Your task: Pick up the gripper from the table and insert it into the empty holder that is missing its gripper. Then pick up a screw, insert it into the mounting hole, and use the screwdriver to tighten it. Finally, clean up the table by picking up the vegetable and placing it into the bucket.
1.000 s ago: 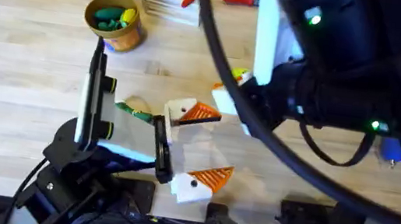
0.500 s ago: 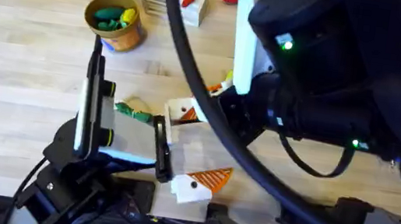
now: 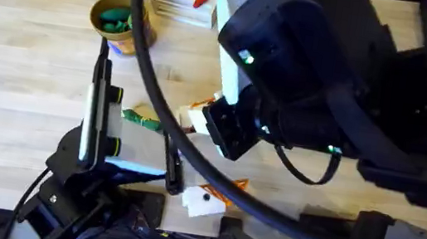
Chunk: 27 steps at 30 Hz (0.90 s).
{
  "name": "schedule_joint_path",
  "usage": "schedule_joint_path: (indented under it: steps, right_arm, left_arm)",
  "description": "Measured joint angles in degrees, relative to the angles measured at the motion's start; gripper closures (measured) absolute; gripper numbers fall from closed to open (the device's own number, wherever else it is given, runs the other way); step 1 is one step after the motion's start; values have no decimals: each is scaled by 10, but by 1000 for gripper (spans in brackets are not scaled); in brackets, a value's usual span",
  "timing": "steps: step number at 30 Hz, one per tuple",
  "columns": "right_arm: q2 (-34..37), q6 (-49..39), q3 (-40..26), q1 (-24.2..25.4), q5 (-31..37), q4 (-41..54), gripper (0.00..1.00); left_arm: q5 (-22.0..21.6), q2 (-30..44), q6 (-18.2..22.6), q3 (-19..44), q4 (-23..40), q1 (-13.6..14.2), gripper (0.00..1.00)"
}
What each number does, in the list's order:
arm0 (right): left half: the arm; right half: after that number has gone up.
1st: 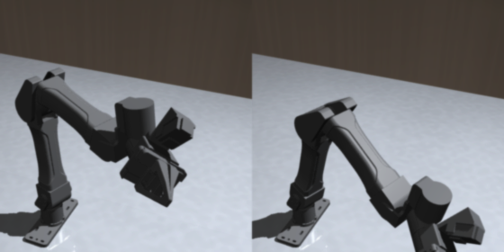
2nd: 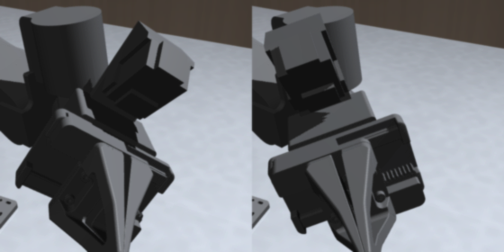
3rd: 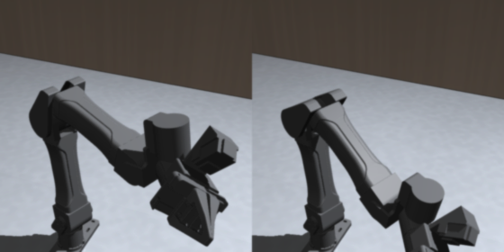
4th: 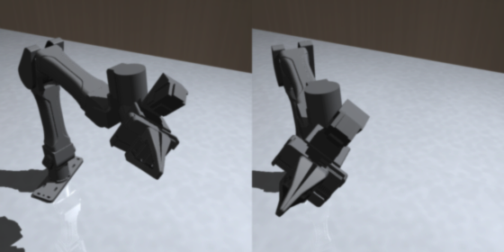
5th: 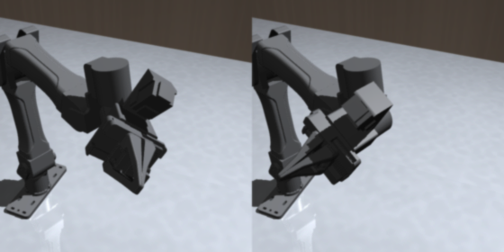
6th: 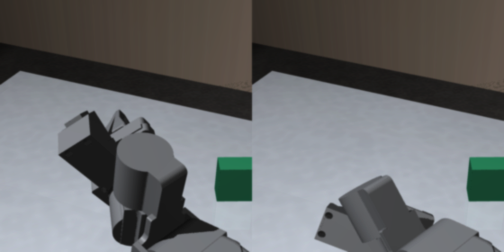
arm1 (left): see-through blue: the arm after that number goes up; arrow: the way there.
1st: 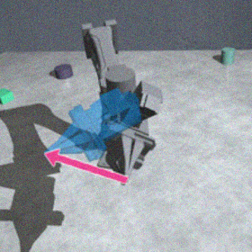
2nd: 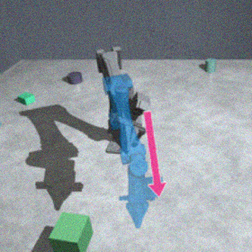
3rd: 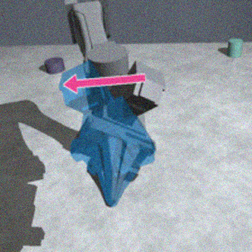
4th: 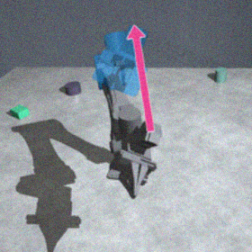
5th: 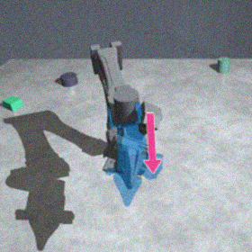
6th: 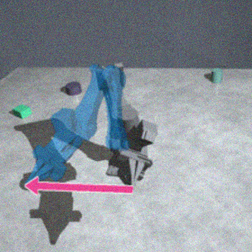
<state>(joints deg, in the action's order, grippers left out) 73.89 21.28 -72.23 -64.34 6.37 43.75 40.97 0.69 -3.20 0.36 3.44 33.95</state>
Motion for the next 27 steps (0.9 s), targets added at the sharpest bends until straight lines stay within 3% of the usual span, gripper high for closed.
schedule_joint_path:
  steps: [27]
  right_arm:
    - [28,2,-4,1,-33,-6,997]
  left_arm:
    - [0,0,-7,0,1,0,14]
